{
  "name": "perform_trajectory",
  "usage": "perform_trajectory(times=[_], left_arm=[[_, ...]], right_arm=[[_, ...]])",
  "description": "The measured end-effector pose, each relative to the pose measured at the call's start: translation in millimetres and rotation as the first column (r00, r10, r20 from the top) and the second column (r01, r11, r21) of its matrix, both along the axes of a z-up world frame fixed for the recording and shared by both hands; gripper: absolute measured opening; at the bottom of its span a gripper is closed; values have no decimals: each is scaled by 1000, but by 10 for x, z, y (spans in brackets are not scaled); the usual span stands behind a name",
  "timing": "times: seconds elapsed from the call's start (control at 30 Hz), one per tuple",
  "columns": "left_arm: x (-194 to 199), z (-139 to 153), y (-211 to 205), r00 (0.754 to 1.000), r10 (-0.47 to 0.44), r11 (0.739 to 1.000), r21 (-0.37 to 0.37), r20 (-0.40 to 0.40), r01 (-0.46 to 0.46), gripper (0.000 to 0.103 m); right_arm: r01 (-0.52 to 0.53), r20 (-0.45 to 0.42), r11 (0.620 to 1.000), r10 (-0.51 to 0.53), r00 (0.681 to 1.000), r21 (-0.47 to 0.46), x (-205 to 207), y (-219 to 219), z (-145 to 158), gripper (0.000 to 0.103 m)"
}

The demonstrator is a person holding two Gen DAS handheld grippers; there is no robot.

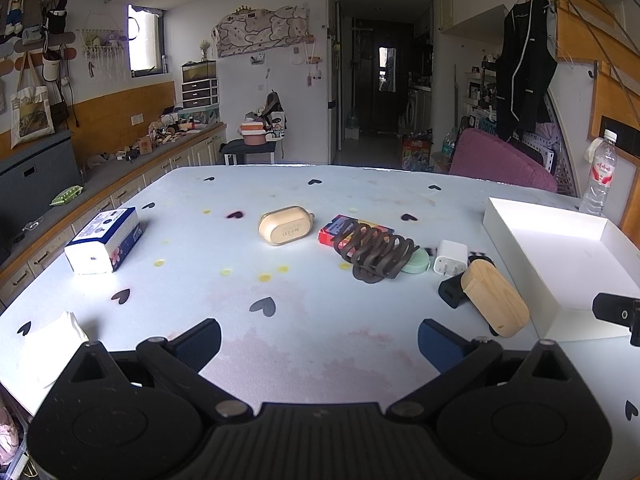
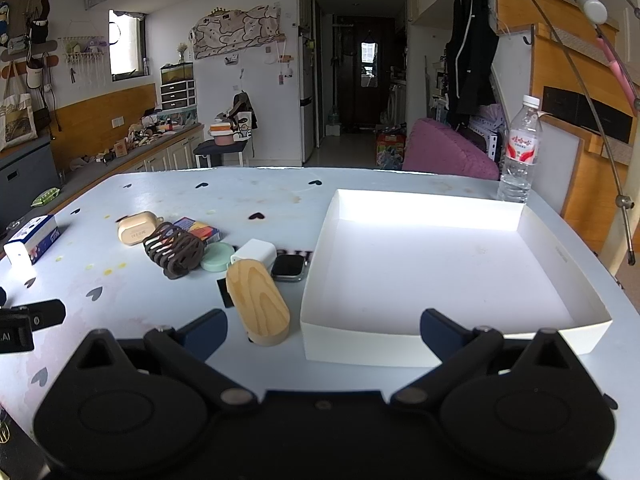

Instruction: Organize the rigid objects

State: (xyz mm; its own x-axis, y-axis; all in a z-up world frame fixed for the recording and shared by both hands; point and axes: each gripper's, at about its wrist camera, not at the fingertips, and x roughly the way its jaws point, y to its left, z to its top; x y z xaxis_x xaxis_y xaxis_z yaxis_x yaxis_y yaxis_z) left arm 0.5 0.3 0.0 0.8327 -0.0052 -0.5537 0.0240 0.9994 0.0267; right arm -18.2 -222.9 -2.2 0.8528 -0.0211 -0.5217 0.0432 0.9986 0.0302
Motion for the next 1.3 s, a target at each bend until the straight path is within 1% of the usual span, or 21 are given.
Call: perform_trajectory(times=[0.87,1.03,1.1,1.3], left_arm=[[1,2,-1,1000,0,1000,0,0,0,103],[0,0,-1,1000,1,1000,0,-1,-1,103],[12,-2,-4,1000,1,1000,-1,-6,-1,103],[228,29,-91,1000,-2,1000,-2,-19,2,103]], right_arm=[[-1,2,1000,1,1000,0,17,-11,6,103],[5,12,1000,-5,1000,0,36,-124,23,103],[23,18,1000,-23,1000,-3,59,-223,51,103],[116,53,992,-114,992,-43,157,-657,203,103]])
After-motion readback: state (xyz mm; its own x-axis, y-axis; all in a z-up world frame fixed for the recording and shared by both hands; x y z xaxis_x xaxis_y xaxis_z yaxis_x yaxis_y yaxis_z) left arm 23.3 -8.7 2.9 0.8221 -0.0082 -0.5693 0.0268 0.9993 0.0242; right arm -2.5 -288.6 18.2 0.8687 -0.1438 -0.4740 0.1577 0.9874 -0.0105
